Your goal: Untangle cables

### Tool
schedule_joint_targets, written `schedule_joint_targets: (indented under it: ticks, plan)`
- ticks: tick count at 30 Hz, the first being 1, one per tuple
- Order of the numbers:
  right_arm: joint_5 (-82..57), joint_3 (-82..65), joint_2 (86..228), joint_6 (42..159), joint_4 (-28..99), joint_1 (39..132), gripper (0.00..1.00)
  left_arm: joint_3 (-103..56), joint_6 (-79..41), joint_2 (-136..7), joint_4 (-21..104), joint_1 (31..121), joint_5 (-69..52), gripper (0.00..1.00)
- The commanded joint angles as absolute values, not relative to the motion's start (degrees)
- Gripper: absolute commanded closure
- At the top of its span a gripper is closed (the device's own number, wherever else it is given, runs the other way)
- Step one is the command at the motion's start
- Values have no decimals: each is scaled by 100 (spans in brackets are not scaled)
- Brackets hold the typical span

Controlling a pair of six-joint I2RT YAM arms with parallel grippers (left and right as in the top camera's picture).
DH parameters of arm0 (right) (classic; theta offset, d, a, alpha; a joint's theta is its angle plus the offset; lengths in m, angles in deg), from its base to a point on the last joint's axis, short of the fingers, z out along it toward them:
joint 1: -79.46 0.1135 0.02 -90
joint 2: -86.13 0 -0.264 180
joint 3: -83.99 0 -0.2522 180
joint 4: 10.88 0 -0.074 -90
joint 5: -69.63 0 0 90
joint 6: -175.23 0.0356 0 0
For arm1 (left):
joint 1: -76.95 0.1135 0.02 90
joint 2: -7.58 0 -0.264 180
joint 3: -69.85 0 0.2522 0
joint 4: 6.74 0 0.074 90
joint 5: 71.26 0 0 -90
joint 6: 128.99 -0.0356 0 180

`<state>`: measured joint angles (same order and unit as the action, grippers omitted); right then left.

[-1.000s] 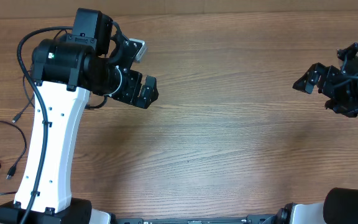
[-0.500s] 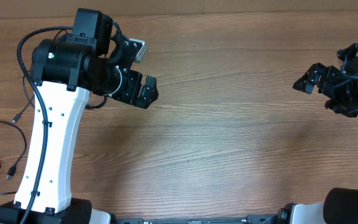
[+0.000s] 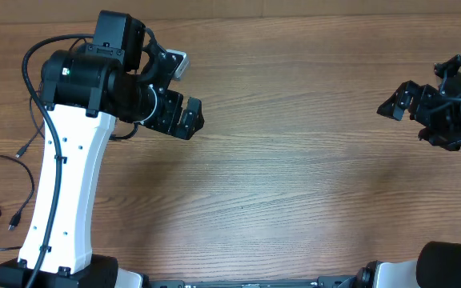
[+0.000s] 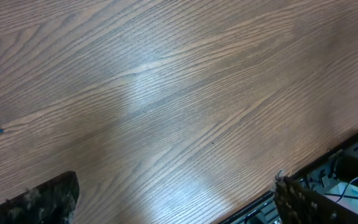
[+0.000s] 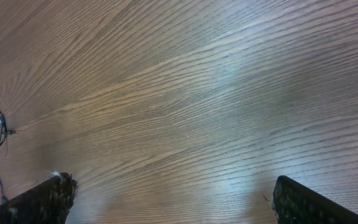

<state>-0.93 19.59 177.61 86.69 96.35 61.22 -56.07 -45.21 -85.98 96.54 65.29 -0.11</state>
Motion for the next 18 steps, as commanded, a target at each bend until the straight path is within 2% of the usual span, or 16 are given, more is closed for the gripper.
schedule_joint_targets:
  ticks: [1,18]
  plan:
    - [-128,1963,17757,8644,9598,6150,0,-5653,-4628,-8607,9634,6513,9,1]
    - [-128,1963,17757,8644,9598,6150,0,-5653,-4628,-8572,9634,6489,9,0]
